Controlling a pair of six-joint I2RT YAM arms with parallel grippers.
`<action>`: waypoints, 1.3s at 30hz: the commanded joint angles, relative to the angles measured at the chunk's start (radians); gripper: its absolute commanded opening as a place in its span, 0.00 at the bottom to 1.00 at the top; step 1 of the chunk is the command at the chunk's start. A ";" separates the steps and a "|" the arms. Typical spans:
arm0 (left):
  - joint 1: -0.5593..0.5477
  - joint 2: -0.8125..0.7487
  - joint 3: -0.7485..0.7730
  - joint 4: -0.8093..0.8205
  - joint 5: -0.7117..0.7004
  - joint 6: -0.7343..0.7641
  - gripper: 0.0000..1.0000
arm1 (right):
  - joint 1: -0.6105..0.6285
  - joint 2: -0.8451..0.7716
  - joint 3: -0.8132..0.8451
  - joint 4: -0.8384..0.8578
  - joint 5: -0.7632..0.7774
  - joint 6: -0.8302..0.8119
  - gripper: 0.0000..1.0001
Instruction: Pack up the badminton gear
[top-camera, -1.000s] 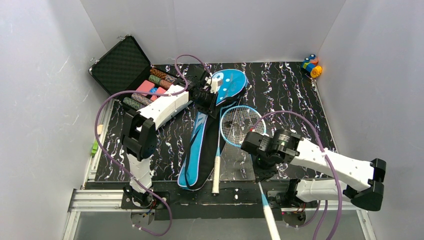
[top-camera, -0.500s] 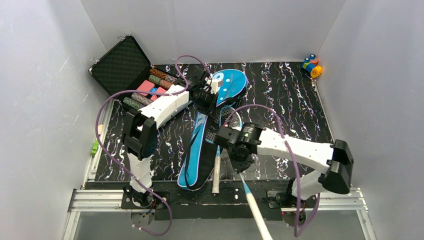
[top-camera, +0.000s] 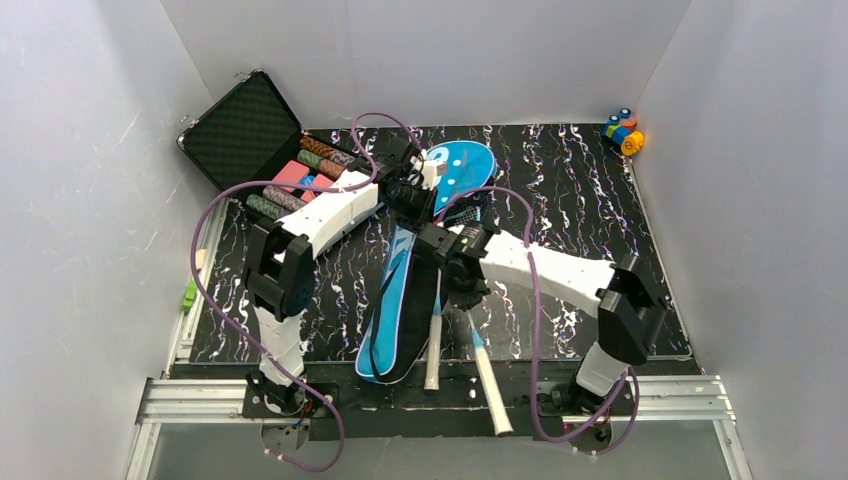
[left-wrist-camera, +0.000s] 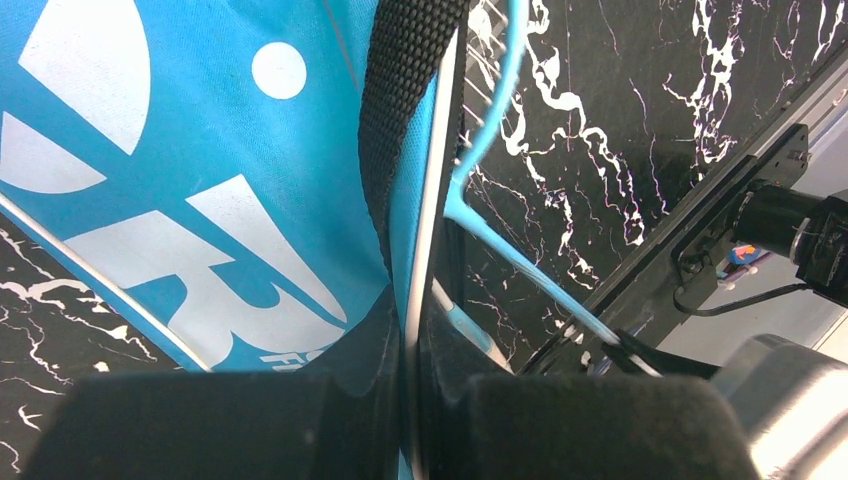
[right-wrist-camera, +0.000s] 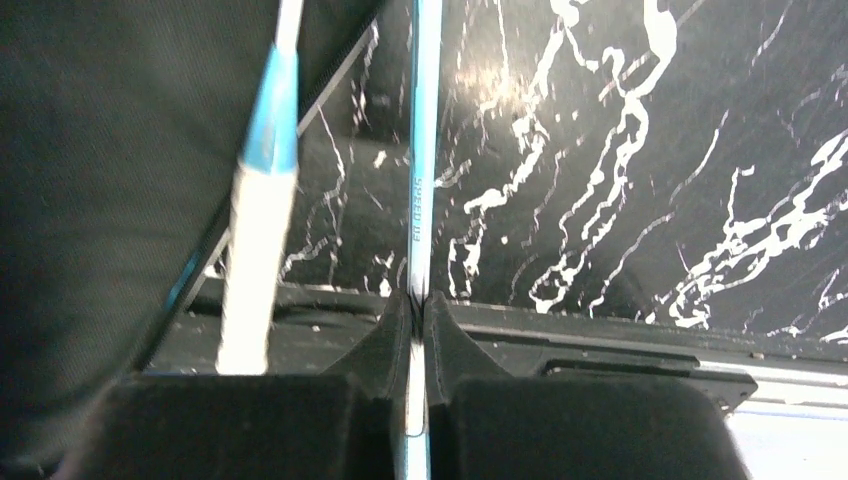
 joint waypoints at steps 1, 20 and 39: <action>-0.016 -0.099 -0.016 0.004 0.080 0.006 0.00 | -0.034 0.066 0.106 0.122 0.051 -0.041 0.01; -0.035 -0.101 -0.011 -0.027 0.118 0.016 0.00 | -0.168 0.237 0.160 0.371 0.115 -0.019 0.01; -0.038 -0.103 -0.007 -0.039 0.110 0.015 0.00 | -0.239 0.091 -0.113 0.707 -0.138 0.019 0.54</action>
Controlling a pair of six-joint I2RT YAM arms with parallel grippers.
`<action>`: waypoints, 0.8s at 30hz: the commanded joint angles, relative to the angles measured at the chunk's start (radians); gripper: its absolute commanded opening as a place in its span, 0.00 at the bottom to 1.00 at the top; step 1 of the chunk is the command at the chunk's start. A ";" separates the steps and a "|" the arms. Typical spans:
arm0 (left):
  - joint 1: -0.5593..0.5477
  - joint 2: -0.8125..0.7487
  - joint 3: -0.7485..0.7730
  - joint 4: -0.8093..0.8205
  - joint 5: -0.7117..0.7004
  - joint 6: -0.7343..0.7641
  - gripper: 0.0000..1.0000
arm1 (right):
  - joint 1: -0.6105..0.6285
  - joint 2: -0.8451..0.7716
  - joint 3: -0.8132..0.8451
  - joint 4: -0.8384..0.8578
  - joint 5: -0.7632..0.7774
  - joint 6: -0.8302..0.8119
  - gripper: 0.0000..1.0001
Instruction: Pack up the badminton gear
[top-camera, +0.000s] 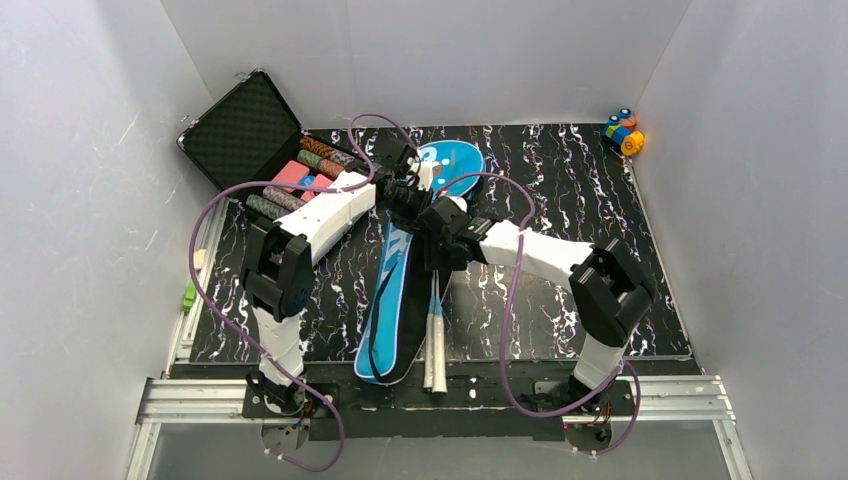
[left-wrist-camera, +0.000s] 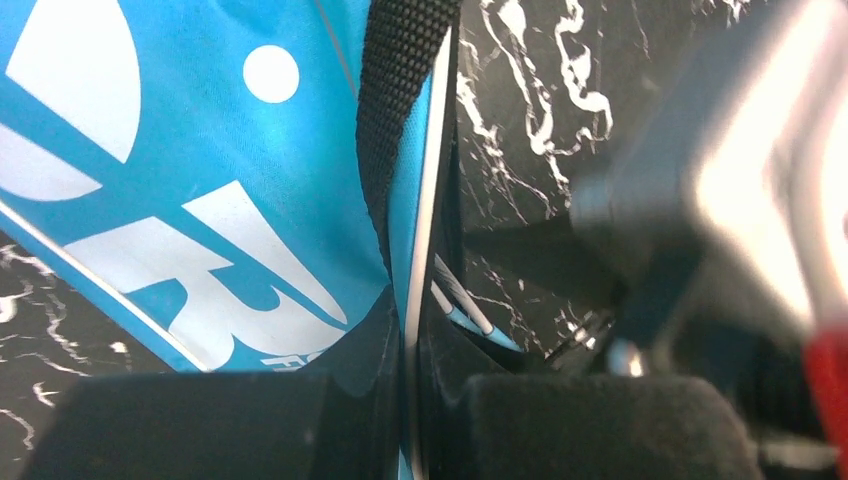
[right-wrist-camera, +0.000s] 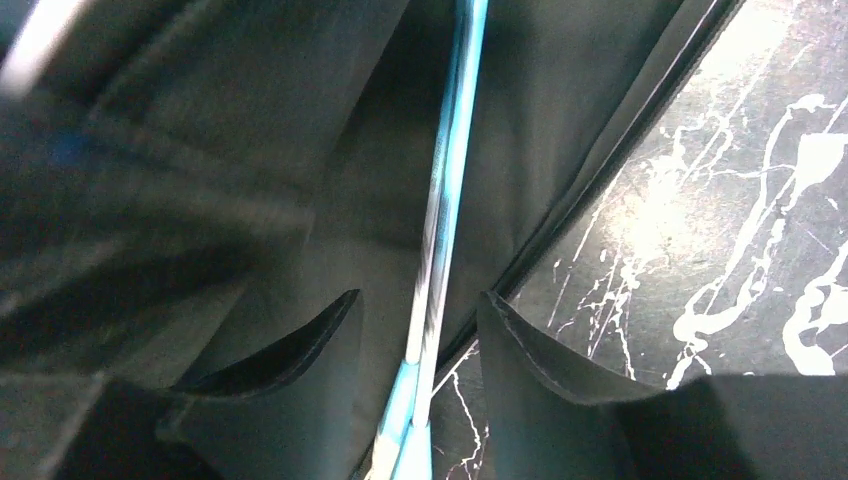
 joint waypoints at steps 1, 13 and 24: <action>-0.051 -0.091 0.022 -0.048 0.161 0.032 0.00 | -0.069 -0.074 -0.072 0.113 -0.104 0.024 0.54; -0.051 -0.095 0.026 -0.050 0.160 0.028 0.00 | -0.243 -0.199 -0.362 0.302 -0.206 0.121 0.59; -0.051 -0.098 0.031 -0.053 0.157 0.029 0.00 | -0.245 -0.097 -0.398 0.426 -0.256 0.181 0.54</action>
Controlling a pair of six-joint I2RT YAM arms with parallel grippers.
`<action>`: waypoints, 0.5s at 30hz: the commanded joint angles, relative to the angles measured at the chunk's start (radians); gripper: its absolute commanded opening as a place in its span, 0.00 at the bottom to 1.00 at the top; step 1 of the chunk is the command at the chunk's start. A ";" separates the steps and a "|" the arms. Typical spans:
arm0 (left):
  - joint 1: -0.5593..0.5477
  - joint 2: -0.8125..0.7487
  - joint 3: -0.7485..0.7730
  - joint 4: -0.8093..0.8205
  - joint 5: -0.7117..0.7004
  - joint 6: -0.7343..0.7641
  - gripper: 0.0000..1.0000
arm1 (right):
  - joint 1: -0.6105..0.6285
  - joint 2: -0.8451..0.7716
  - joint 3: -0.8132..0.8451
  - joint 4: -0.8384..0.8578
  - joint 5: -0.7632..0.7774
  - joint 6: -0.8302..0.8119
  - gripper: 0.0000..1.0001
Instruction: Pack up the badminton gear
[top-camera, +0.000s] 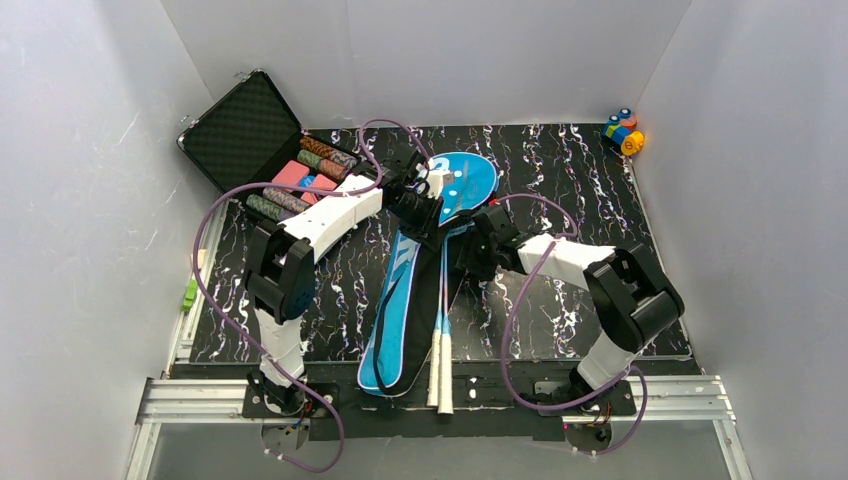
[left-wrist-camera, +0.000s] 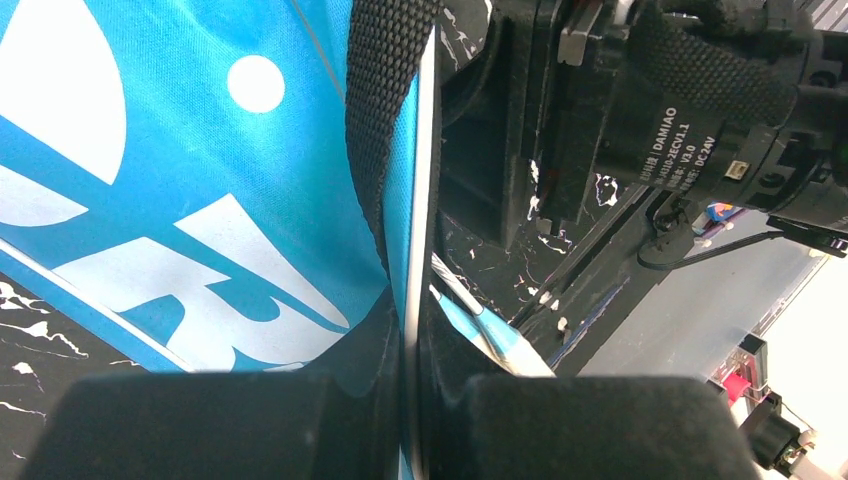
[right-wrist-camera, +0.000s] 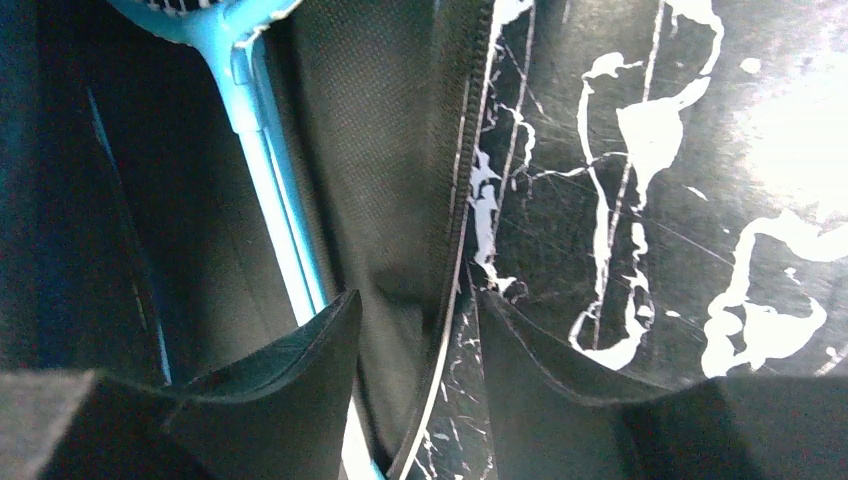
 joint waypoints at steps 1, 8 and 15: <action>-0.002 -0.094 0.033 -0.006 0.053 0.008 0.00 | 0.001 0.039 -0.017 0.092 -0.015 0.046 0.52; -0.002 -0.108 0.041 -0.020 0.045 0.017 0.00 | 0.001 0.001 -0.079 0.140 -0.001 0.067 0.17; -0.002 -0.108 0.036 -0.041 0.045 0.040 0.25 | -0.002 -0.196 -0.030 0.030 0.015 0.022 0.01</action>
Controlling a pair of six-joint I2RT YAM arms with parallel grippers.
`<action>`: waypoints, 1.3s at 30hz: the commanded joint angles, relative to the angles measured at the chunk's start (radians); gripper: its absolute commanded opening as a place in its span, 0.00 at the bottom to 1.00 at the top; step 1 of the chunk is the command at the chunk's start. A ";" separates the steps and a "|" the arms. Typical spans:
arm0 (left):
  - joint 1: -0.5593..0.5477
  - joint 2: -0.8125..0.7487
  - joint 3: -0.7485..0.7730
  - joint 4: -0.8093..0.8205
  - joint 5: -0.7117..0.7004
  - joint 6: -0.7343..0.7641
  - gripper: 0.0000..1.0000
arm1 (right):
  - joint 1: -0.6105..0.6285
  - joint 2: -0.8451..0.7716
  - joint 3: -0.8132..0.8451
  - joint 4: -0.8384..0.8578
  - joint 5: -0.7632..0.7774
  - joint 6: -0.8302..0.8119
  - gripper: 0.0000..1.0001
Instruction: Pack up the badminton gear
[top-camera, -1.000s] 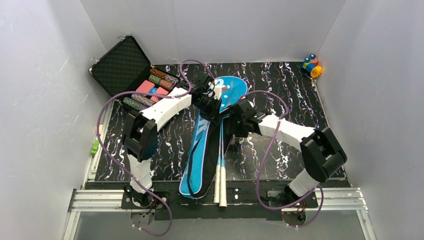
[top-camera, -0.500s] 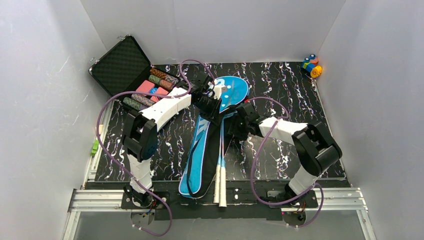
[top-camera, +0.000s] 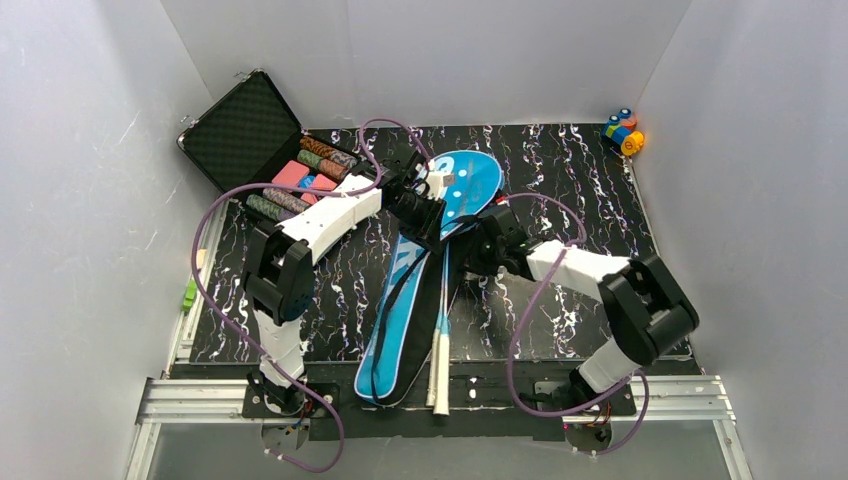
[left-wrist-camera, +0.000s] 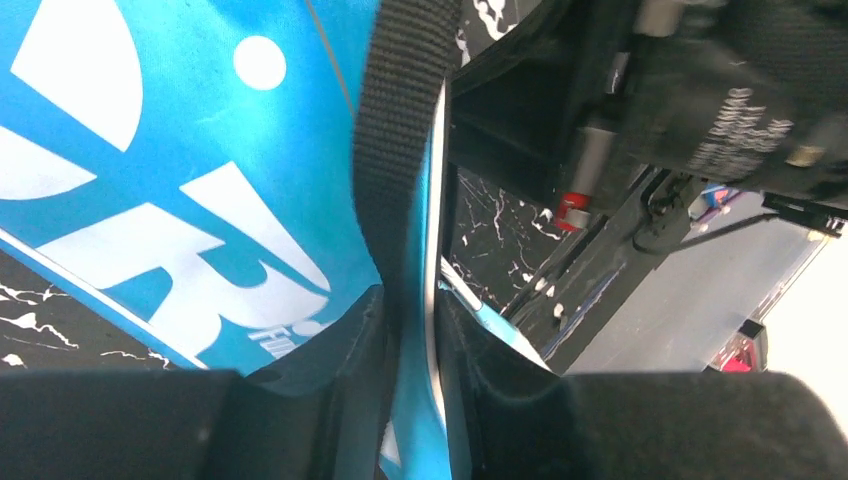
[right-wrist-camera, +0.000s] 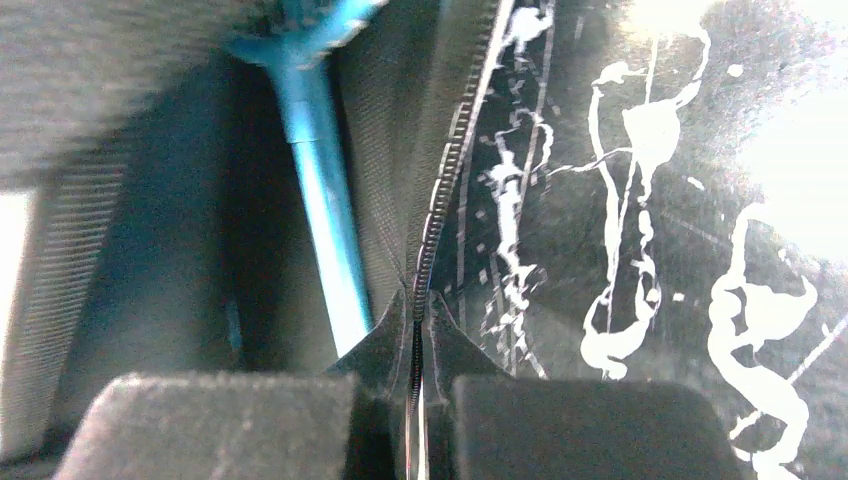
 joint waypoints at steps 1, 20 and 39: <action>-0.002 -0.102 0.035 -0.026 0.046 0.026 0.27 | -0.001 -0.186 0.047 -0.096 0.006 -0.032 0.01; -0.032 -0.178 0.009 -0.114 0.261 0.052 0.59 | -0.001 -0.290 0.248 -0.275 -0.174 0.054 0.01; -0.111 -0.240 -0.094 0.028 0.109 0.011 0.61 | 0.051 -0.242 0.376 -0.350 -0.171 0.101 0.01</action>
